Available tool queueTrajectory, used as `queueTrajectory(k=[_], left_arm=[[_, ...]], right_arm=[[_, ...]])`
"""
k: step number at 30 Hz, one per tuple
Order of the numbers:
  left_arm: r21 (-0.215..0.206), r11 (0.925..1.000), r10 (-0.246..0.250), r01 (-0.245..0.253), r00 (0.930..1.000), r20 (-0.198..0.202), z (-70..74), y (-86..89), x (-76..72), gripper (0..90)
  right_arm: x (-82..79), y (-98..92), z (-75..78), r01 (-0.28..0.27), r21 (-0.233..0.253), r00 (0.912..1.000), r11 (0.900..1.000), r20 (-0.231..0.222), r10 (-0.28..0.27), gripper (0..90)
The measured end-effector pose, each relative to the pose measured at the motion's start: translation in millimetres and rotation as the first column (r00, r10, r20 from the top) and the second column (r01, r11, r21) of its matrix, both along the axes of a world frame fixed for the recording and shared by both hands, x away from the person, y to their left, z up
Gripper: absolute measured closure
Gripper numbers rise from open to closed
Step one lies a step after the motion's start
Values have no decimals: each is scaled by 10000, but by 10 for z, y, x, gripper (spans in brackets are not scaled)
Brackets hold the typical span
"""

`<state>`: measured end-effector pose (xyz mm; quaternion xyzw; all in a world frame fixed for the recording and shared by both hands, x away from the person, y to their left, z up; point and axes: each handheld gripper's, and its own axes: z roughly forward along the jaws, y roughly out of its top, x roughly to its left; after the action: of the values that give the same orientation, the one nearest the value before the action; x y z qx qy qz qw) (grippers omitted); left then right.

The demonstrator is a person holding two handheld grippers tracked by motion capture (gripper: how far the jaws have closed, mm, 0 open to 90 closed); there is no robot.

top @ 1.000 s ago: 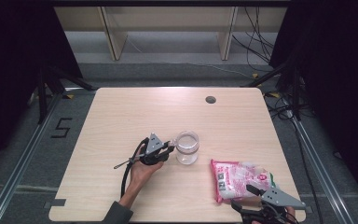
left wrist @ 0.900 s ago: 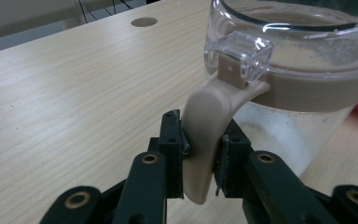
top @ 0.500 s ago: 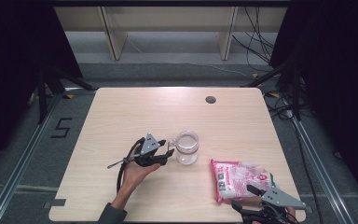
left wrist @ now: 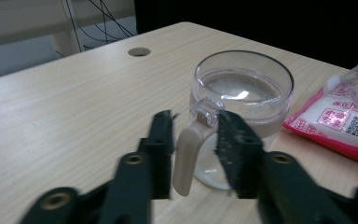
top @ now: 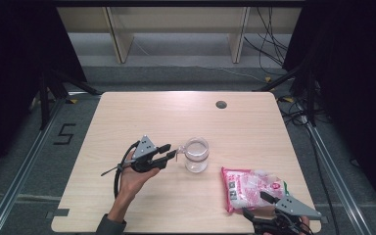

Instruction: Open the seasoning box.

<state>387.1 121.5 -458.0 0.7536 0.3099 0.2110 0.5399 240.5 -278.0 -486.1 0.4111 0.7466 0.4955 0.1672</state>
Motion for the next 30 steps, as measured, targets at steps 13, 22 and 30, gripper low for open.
queueTrajectory(k=[13,22,30], left_arm=[[-205,9998,-81,79,9999,-98,8,-136,117,859],[-364,9992,-186,181,9997,-127,-1,-181,160,867],[-136,9998,-139,136,9996,-230,-10,-175,184,870]], right_arm=[[-33,40,20,-168,-175,9999,9997,-6,168,290],[-15,84,22,-406,-191,9991,9990,89,407,291],[-24,99,29,-534,-387,9984,9978,137,540,333]])
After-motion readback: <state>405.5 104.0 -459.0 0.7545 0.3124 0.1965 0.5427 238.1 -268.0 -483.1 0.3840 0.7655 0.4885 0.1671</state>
